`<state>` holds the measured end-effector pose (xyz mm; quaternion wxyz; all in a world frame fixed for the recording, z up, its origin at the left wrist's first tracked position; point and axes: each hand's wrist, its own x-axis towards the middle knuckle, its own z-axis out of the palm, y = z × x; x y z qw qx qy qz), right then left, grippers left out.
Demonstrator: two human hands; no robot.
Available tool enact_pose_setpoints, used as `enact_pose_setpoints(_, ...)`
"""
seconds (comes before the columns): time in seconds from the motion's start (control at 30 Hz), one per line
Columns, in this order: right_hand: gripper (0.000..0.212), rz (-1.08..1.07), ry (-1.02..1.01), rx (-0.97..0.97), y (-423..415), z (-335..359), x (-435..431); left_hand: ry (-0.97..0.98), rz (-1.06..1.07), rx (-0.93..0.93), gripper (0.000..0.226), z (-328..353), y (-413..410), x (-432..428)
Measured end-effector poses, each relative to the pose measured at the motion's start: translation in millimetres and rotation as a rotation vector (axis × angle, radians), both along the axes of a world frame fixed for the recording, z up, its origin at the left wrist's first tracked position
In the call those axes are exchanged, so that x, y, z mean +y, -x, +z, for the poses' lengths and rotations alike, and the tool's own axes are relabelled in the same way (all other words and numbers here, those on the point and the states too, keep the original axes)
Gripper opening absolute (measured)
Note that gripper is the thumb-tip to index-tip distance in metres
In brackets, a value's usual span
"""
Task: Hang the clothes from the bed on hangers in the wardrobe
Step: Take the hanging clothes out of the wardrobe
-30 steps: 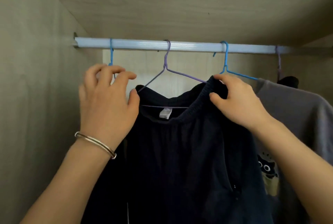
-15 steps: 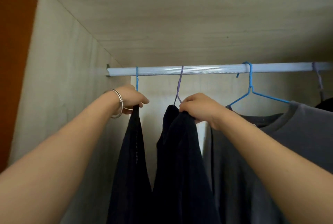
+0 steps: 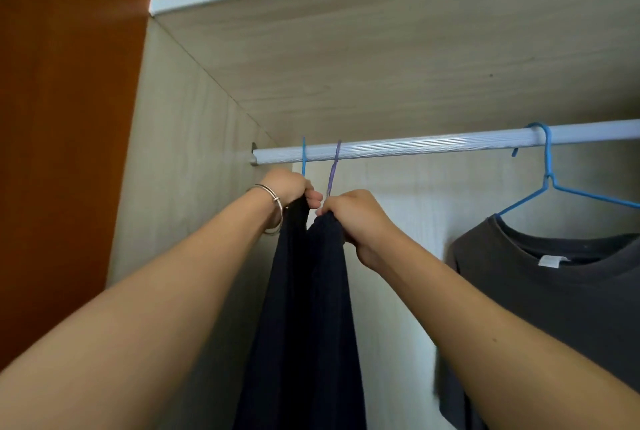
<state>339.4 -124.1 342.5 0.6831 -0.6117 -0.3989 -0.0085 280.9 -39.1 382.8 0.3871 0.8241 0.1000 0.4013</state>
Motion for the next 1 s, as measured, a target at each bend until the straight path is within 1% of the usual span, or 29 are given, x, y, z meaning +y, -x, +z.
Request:
enact_pose_setpoints(0.1, 0.018, 0.006, -0.054, -0.012, 6.6, 5.1, 2.4, -0.036, -0.025, 0.021, 0.034, 10.6, 5.8, -4.8)
enact_pose_setpoints(0.17, 0.026, -0.020, -0.083, -0.045, 9.6, 9.1, 3.5, -0.042, -0.027, 0.022, 0.032, 16.9, 10.5, -7.3)
enact_pose_setpoints(0.3, 0.022, -0.063, -0.148, -0.107, 22.4, 15.3, 3.7, -0.093, 0.008, -0.022, 0.032, 26.2, 22.2, -11.5)
enact_pose_setpoints(0.33, 0.018, -0.055, -0.166, -0.118, 26.3, 15.8, 2.6, -0.107, 0.015, -0.037, 0.031, 26.4, 25.3, -12.2)
enact_pose_setpoints(0.4, 0.025, 0.002, -0.183, -0.120, 34.8, 11.3, -2.0, -0.132, 0.026, -0.056, 0.031, 22.9, 31.6, -13.3)
enact_pose_setpoints(0.43, 0.020, 0.065, -0.181, -0.124, 36.9, 7.0, -5.5, -0.130, 0.012, -0.067, 0.031, 19.9, 35.2, -13.4)
enact_pose_setpoints(0.47, 0.012, 0.146, -0.173, -0.109, 41.7, 2.6, -9.8, -0.086, -0.029, -0.079, 0.029, 15.4, 39.5, -14.0)
enact_pose_setpoints(0.53, 0.021, 0.258, -0.139, -0.099, 48.1, -8.7, -17.0, 0.050, -0.125, -0.107, 0.024, 2.2, 50.9, -17.3)
enact_pose_setpoints(0.57, 0.017, 0.264, -0.108, -0.126, 50.8, -15.6, -19.3, 0.097, -0.142, -0.112, 0.022, -5.6, 56.6, -18.9)
enact_pose_setpoints(0.6, 0.012, 0.260, -0.080, -0.157, 55.7, -23.4, -22.0, 0.136, -0.140, -0.116, 0.022, -15.1, 61.4, -20.9)
enact_pose_setpoints(0.67, 0.010, 0.270, -0.032, -0.204, 61.3, -42.9, -27.5, 0.222, -0.120, -0.125, 0.024, -37.1, 69.7, -25.6)
enact_pose_setpoints(0.77, 0.005, 0.384, 0.007, -0.153, 69.8, -80.6, -36.1, 0.410, -0.105, -0.156, 0.024, -74.6, 83.1, -38.6)
enact_pose_setpoints(0.83, 0.004, 0.475, 0.052, -0.113, 76.7, -111.0, -43.9, 0.464, -0.038, -0.150, 0.023, -104.4, 96.3, -52.8)
enact_pose_setpoints(0.9, 0.008, 0.583, 0.155, -0.129, 84.3, -139.2, -55.1, 0.493, 0.052, -0.126, 0.022, -135.9, 113.8, -69.7)
enact_pose_setpoints(1.0, 0.010, 0.777, 0.299, -0.149, 108.4, -170.3, -72.4, 0.535, 0.194, -0.085, 0.018, -175.6, 150.1, -93.4)
